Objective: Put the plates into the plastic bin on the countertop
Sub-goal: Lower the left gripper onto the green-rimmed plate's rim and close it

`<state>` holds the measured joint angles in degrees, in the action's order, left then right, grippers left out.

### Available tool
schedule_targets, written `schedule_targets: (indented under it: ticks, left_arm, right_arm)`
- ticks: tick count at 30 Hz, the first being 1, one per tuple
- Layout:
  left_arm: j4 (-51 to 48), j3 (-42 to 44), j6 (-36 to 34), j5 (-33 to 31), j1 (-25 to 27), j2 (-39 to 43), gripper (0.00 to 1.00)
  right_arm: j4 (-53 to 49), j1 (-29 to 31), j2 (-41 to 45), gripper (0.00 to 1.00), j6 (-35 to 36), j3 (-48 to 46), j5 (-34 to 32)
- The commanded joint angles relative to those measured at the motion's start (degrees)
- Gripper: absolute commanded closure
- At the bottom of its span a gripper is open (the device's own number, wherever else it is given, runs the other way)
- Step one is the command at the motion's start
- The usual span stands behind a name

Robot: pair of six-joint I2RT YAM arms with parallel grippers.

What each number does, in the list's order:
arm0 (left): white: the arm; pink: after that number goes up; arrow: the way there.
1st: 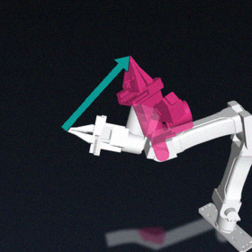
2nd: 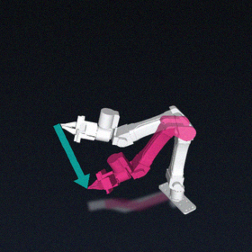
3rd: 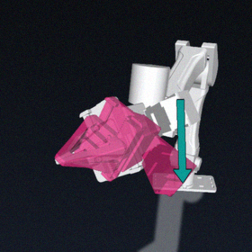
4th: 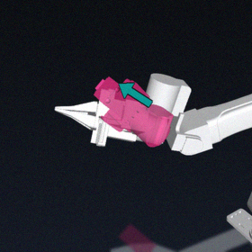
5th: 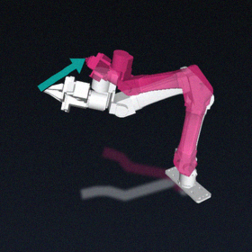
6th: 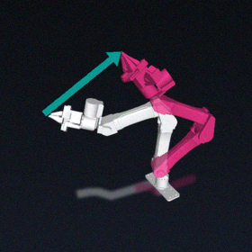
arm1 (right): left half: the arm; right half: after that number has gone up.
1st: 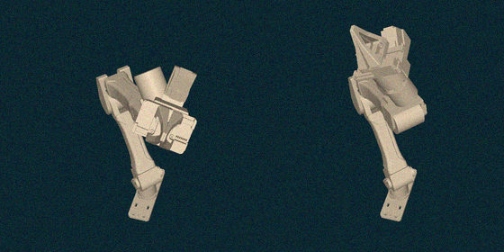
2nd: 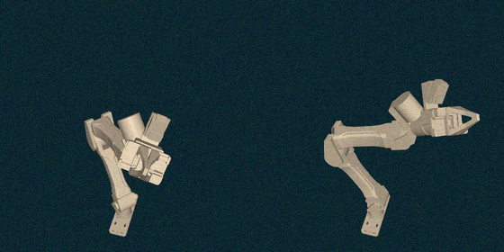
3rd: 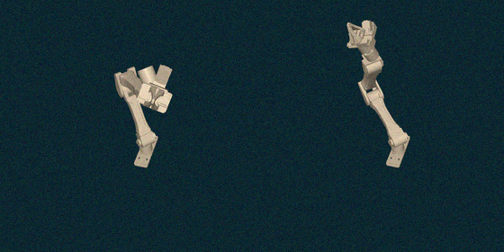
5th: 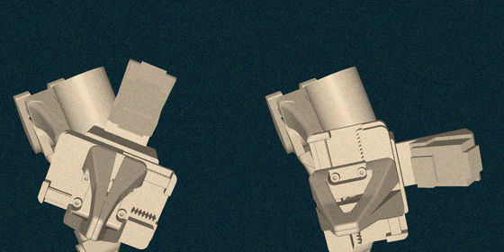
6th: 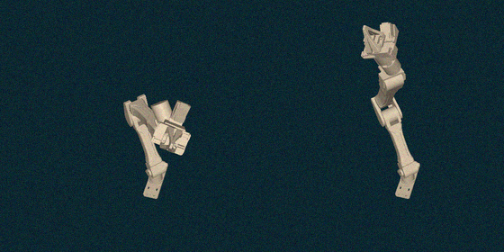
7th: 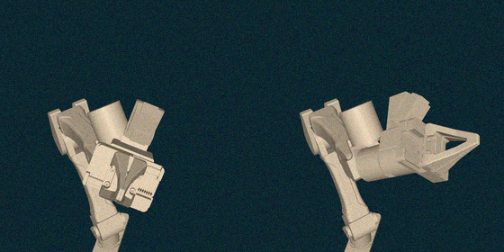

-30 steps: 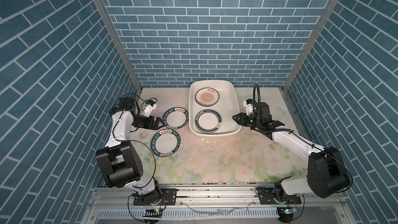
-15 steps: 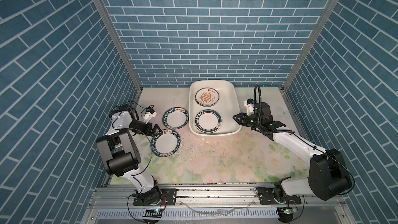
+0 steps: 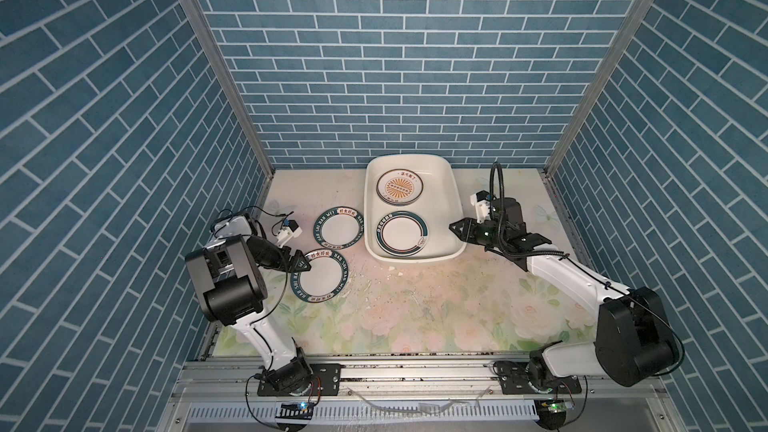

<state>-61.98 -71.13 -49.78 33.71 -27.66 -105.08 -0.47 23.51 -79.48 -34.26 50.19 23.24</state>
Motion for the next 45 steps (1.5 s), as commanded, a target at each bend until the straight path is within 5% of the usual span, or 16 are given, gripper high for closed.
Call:
schedule_targets:
  ticks: [1, 45]
  left_arm:
    - [1.34, -0.69, -0.42, -2.50, -1.22, -0.75, 0.00]
    - [-8.56, -9.39, -3.95, -0.71, 1.59, -16.01, 0.37]
  right_arm:
    - [-0.86, -0.10, 1.62, 0.71, 0.25, 0.78, 0.04]
    - [1.21, -0.11, 0.16, 0.72, -1.41, -0.01, 0.66]
